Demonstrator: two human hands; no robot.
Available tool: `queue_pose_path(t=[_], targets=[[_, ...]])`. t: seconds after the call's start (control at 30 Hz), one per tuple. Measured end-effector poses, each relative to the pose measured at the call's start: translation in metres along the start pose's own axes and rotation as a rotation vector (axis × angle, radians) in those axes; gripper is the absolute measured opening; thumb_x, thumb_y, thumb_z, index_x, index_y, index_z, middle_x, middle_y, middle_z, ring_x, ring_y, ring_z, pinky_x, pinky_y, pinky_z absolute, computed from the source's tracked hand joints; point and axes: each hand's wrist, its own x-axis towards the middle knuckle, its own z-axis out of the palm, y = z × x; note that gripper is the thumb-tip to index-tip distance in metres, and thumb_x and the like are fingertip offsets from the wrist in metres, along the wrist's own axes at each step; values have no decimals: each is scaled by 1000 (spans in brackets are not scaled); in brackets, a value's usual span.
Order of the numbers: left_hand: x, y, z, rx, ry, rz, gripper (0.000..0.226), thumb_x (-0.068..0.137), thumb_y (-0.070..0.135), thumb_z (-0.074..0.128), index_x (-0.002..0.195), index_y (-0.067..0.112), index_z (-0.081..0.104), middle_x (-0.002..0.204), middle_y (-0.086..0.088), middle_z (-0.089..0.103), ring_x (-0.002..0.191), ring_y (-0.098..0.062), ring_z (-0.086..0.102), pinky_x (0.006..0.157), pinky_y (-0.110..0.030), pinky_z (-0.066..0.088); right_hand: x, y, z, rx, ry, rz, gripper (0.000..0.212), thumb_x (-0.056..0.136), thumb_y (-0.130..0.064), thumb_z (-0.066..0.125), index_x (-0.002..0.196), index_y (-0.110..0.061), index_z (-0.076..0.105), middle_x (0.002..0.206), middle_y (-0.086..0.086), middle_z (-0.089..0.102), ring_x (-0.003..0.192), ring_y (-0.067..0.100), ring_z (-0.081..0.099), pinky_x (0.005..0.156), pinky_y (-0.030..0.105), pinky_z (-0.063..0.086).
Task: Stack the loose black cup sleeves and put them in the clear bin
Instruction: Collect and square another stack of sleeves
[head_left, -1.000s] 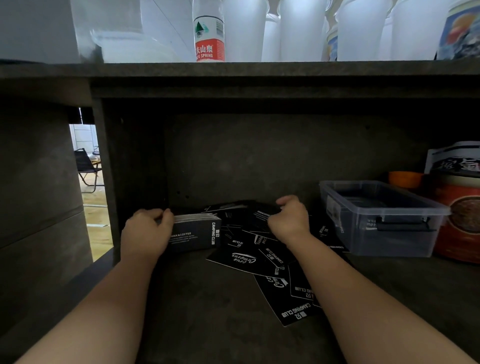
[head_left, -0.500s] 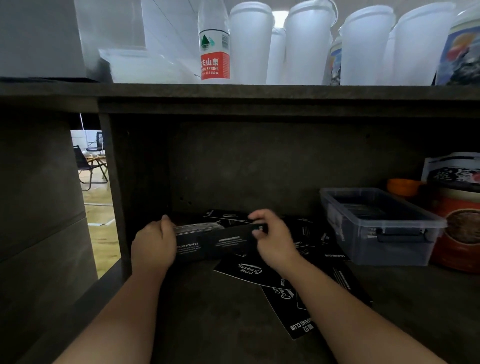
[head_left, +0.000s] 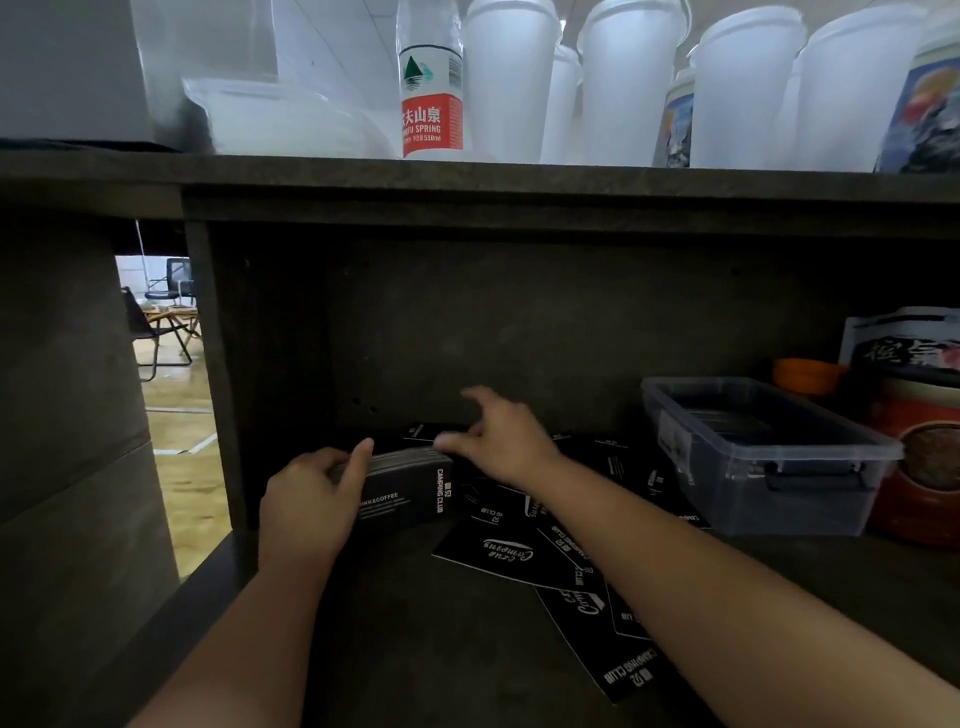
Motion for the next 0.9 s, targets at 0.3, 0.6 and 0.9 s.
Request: queue_pose_path(t=[0.3, 0.6, 0.9], targets=[[3, 1, 4, 91, 37, 1, 39, 97, 46, 42, 89, 18, 68, 72, 1, 61, 68, -15, 59, 63, -32, 50, 69, 63, 13, -299, -273, 67, 62, 88, -47, 62, 138, -14, 46, 141, 10, 50, 128, 27, 48, 106, 34, 40], [6, 1, 6, 135, 31, -27, 38, 98, 47, 43, 94, 18, 69, 77, 0, 63, 70, -14, 58, 59, -28, 40, 89, 56, 5, -240, -139, 5, 64, 78, -40, 75, 132, -15, 51, 133, 9, 56, 119, 26, 55, 101, 32, 44], [5, 1, 4, 97, 29, -17, 37, 100, 41, 42, 90, 16, 68, 68, 3, 58, 63, -8, 52, 54, -25, 33, 2, 51, -52, 392, 267, -63, 36, 76, 6, 69, 87, -27, 61, 97, -9, 63, 91, 7, 58, 74, 0, 36]])
